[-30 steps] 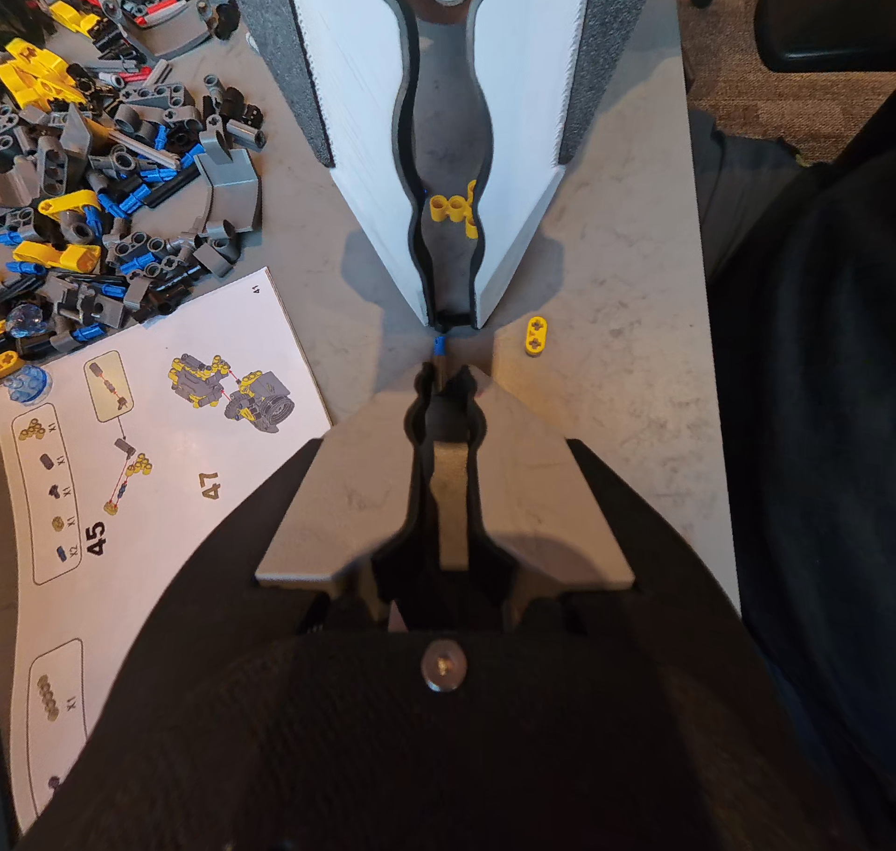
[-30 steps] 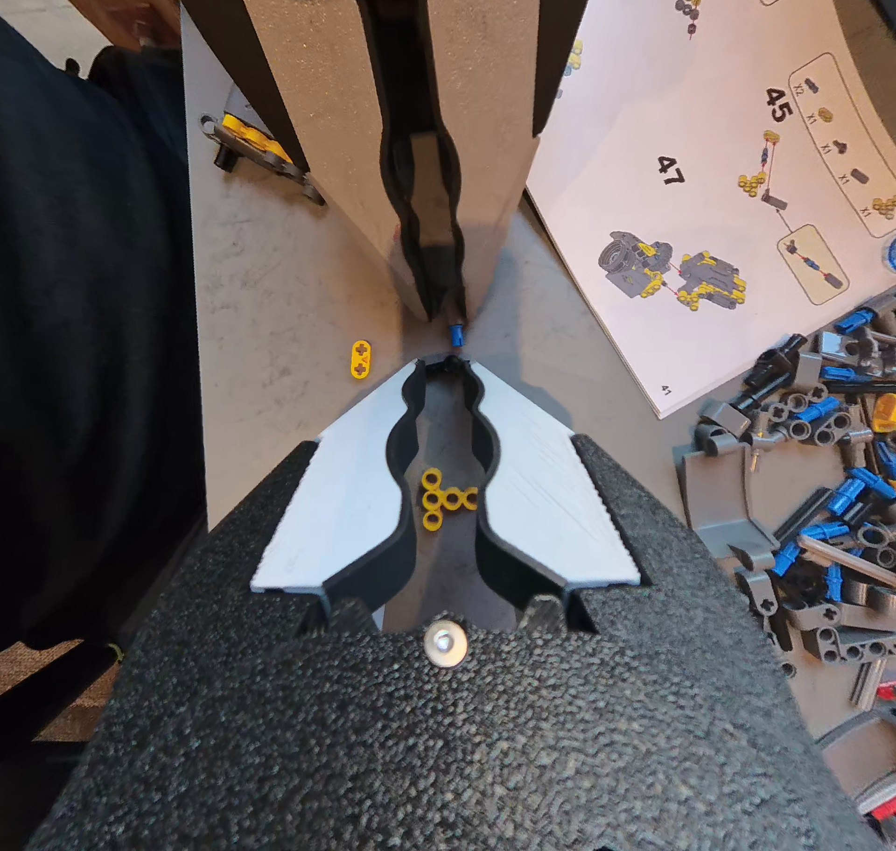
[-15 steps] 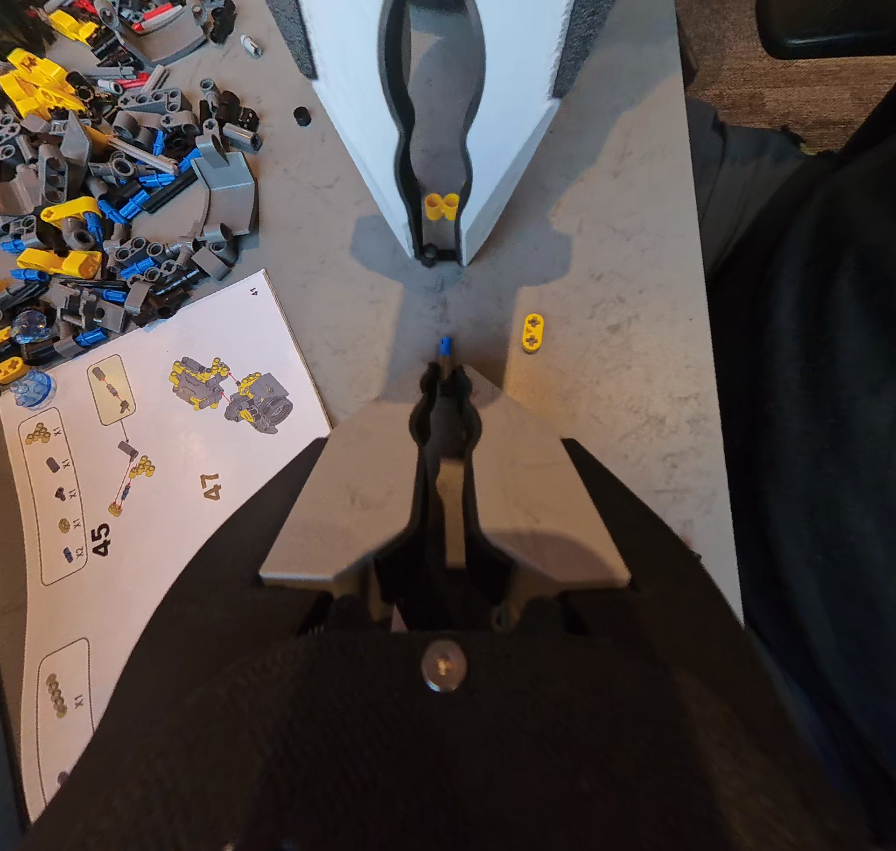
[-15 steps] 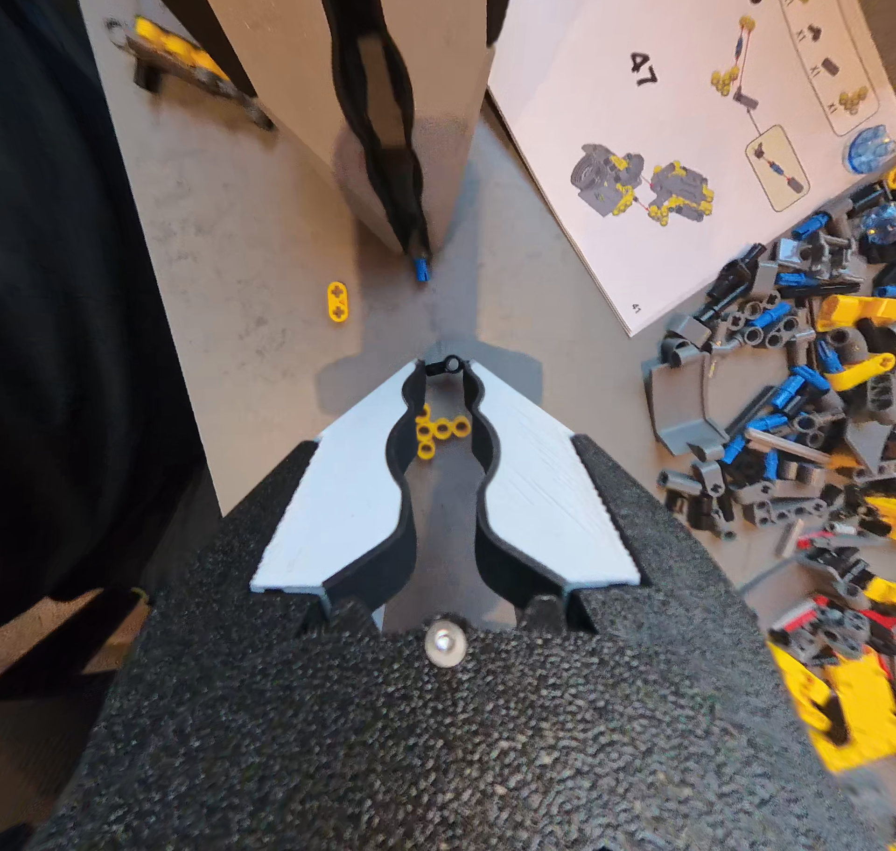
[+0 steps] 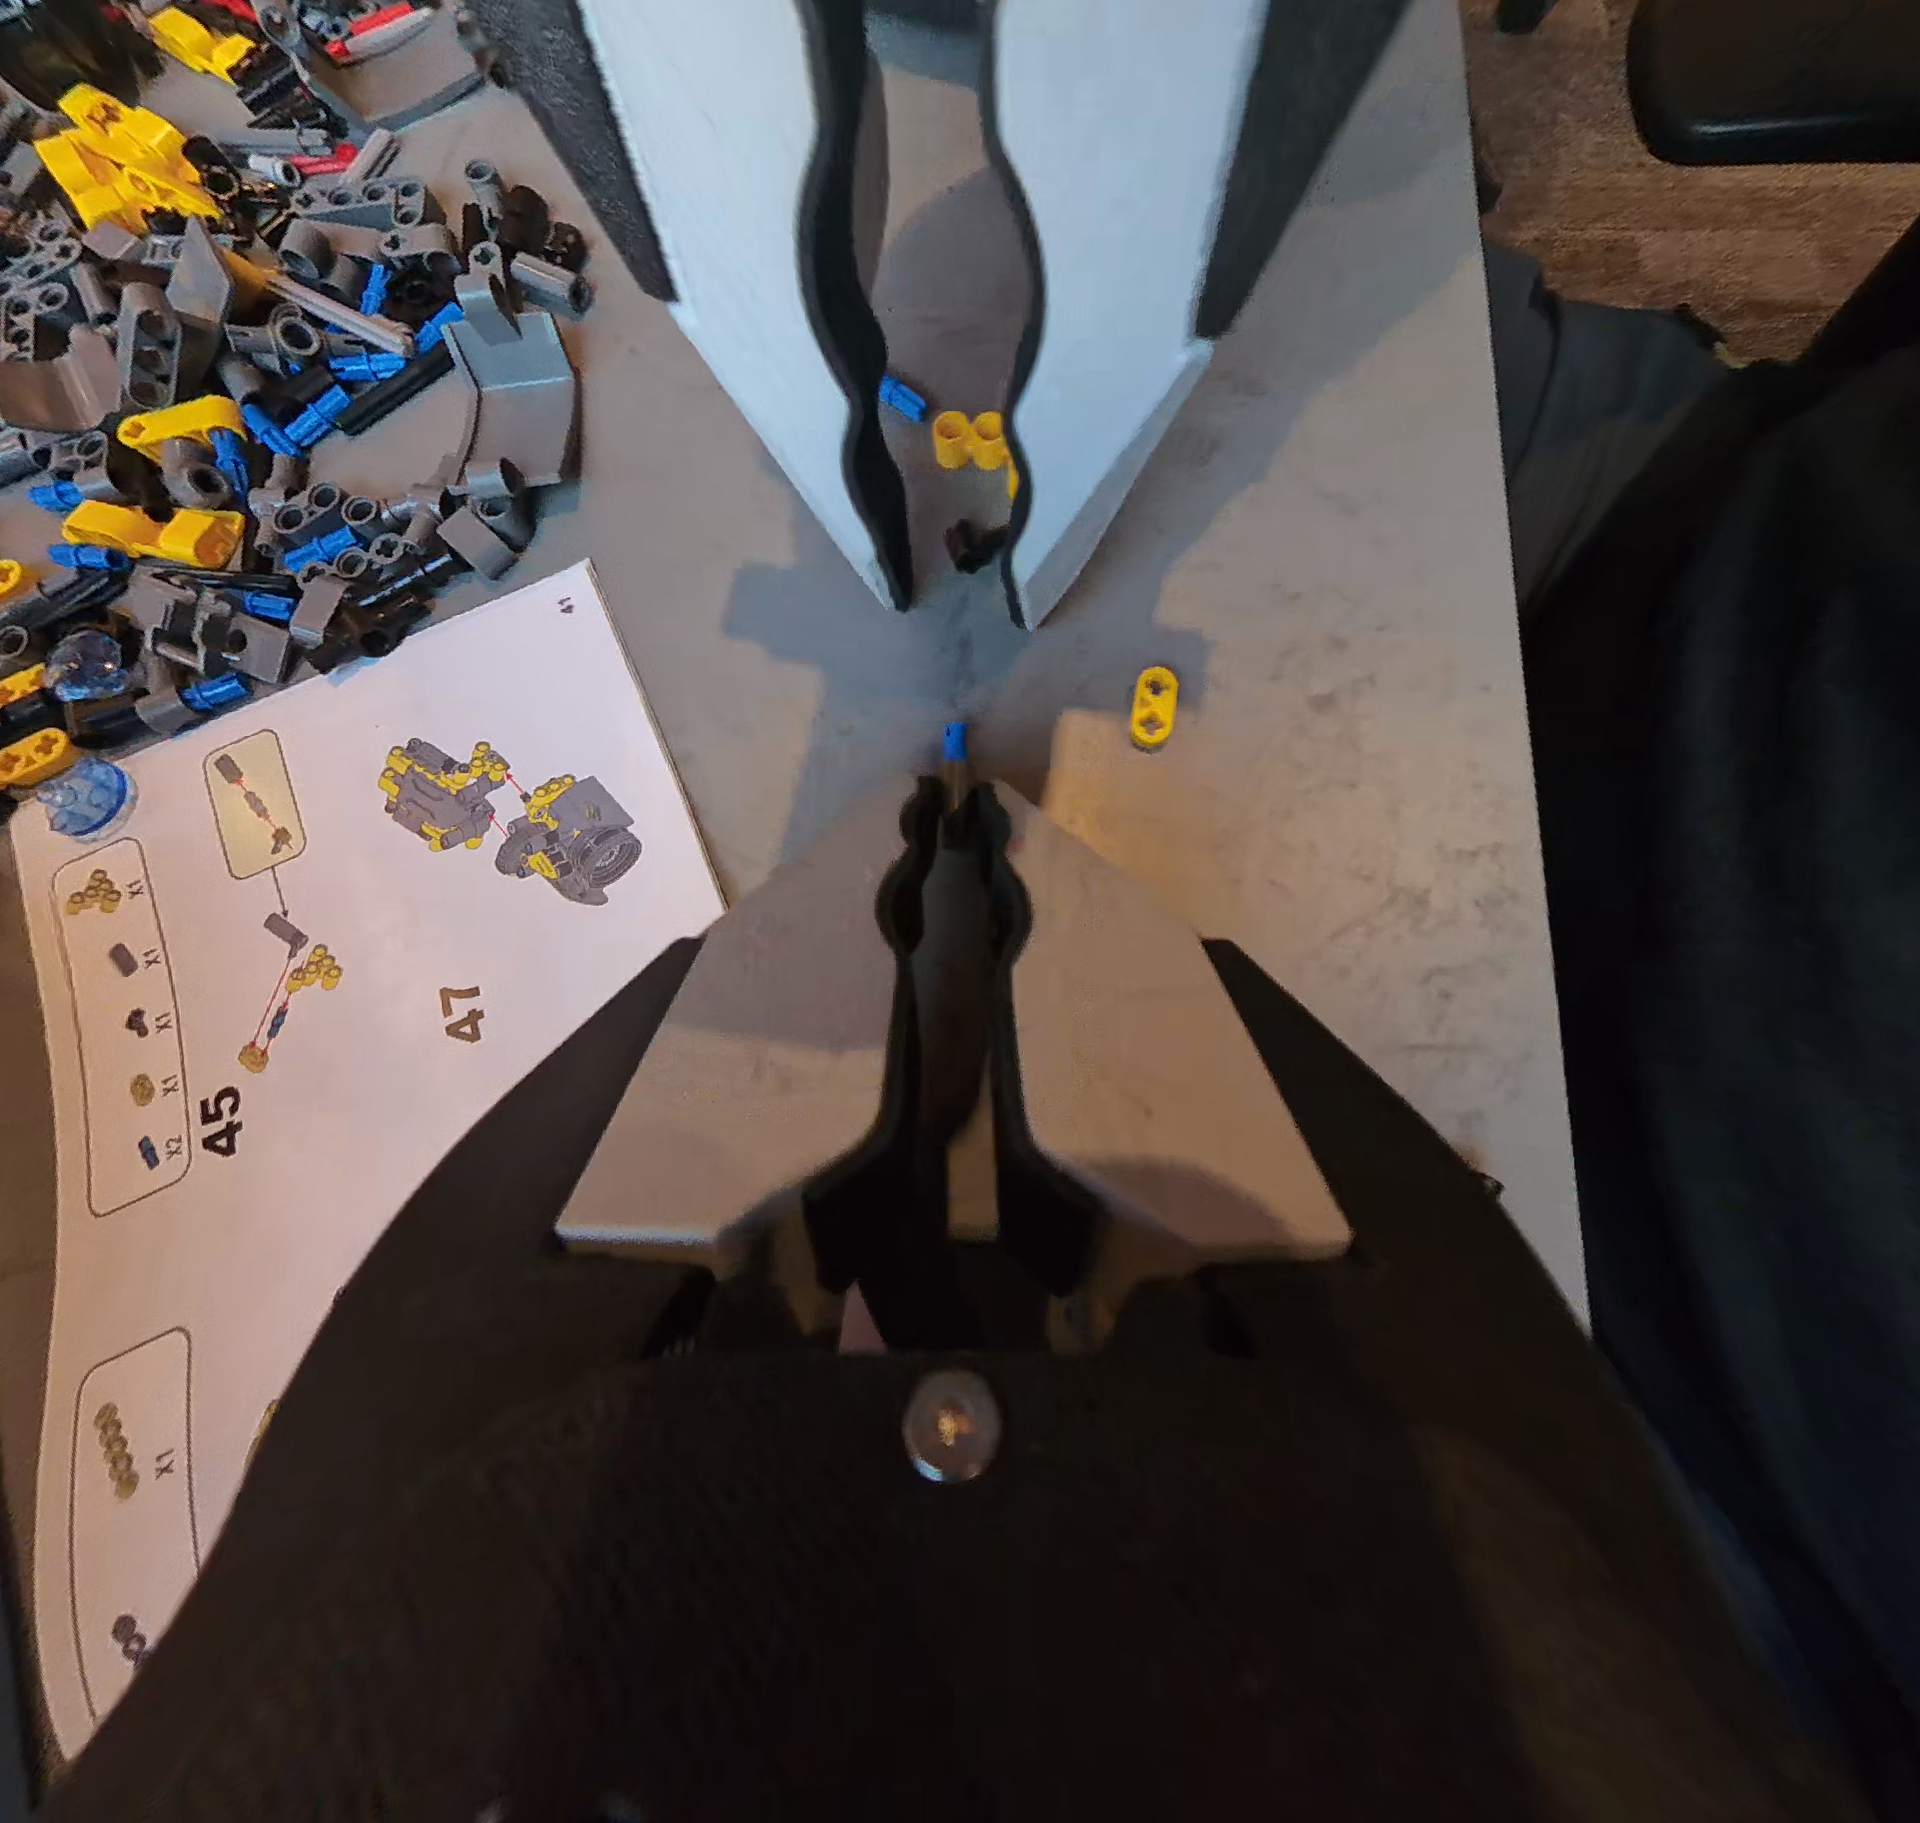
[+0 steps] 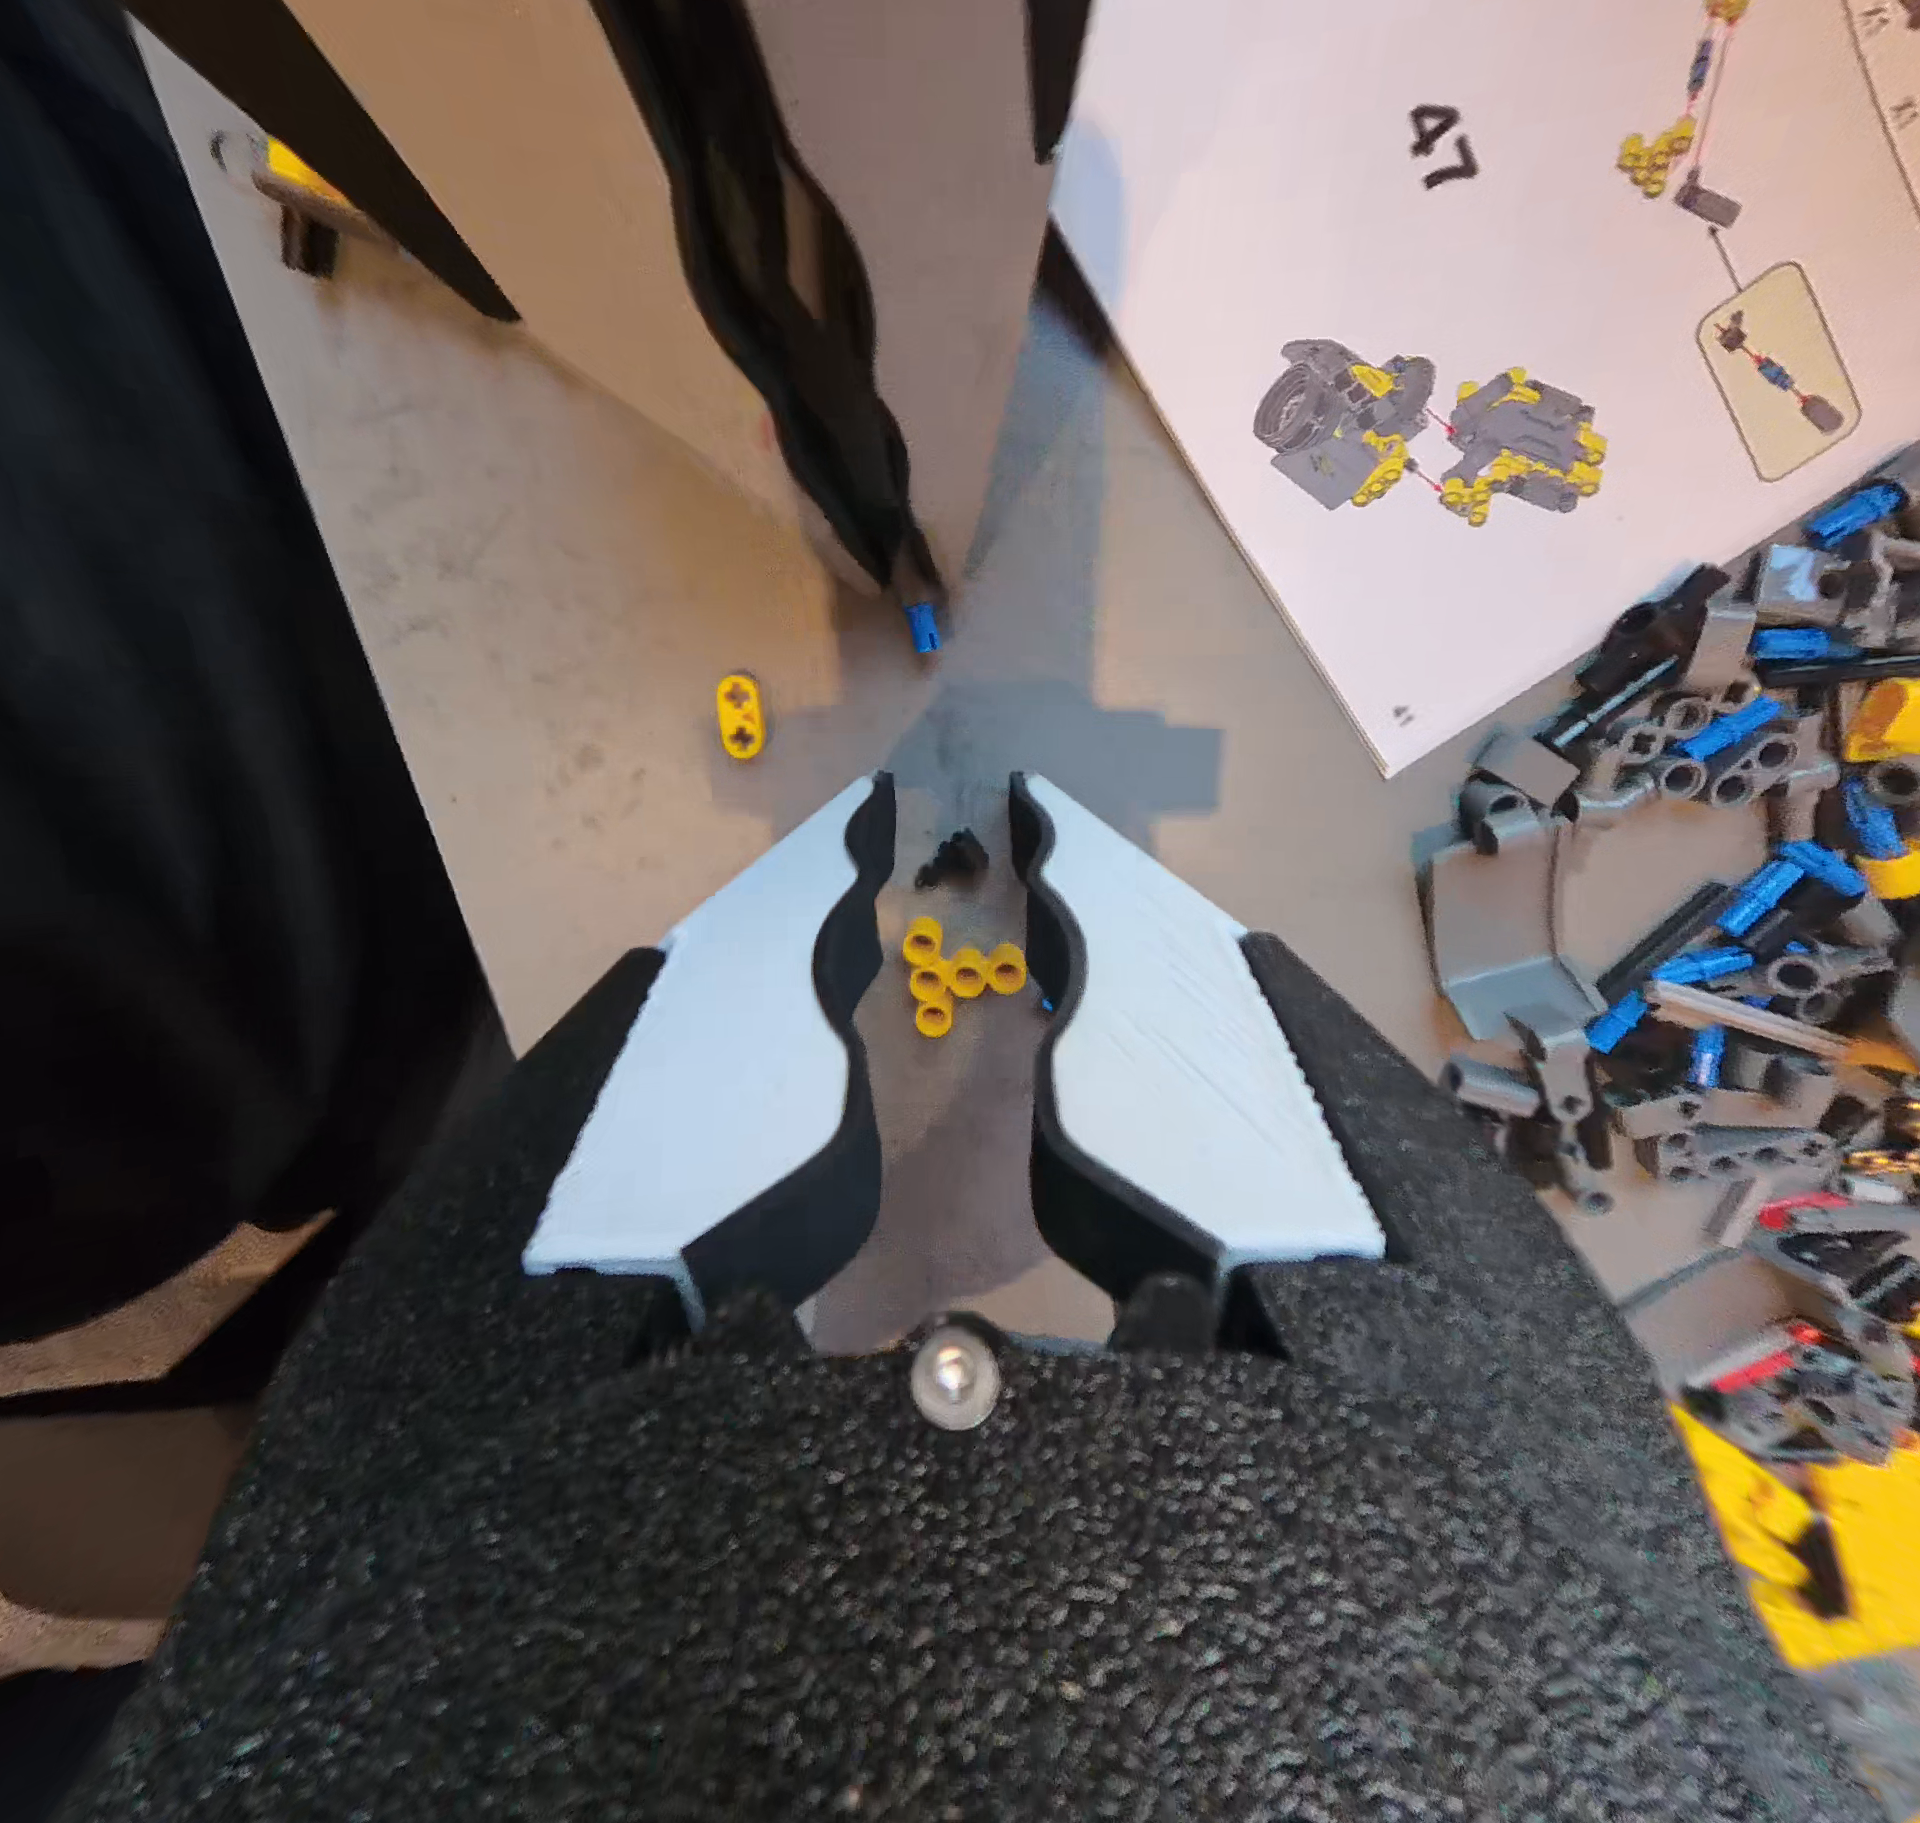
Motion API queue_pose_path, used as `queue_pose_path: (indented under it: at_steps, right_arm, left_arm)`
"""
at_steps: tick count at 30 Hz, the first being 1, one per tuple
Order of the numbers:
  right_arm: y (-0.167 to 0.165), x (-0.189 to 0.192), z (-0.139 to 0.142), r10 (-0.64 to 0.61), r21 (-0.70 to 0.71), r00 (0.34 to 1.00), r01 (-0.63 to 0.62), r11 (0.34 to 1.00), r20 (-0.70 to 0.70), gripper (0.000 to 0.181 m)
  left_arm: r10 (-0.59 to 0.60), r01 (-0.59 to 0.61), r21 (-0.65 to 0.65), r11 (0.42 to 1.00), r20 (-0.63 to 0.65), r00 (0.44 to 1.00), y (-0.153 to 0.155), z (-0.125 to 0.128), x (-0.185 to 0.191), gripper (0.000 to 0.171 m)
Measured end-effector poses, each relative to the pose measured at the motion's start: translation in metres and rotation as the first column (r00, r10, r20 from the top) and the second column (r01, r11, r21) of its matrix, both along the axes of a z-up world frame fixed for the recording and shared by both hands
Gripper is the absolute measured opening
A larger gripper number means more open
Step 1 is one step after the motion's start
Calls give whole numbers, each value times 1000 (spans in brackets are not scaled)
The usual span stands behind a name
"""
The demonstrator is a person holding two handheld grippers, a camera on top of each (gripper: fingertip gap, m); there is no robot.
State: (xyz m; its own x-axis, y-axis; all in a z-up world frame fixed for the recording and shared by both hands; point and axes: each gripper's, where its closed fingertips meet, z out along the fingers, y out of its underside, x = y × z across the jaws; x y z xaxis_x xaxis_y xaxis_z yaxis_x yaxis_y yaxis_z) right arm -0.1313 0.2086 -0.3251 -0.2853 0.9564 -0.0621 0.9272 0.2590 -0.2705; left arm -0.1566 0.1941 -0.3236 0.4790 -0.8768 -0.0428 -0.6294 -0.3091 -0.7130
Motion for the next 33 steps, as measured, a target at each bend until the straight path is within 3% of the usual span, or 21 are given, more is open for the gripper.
queue_pose_path:
  at_steps: [9, 22, 33]
  right_arm:
    - [13, 19, 12, -86, -59, 991, 80, 995, -106, 18]
    - [8, 15, -2, -22, -166, 984, -7, 986, -174, 9]
    - [1, 7, -1, -41, -216, 983, 1, 976, -182, 6]
  left_arm:
    - [-5, 5, 10, 1000, -16, 1000, 0, -1, 1, 3]
    - [-19, 19, 7, 1000, -14, 1000, -1, -1, 3, 3]
    - [-21, 21, 13, 1000, -18, 1000, -1, -1, 3, 4]
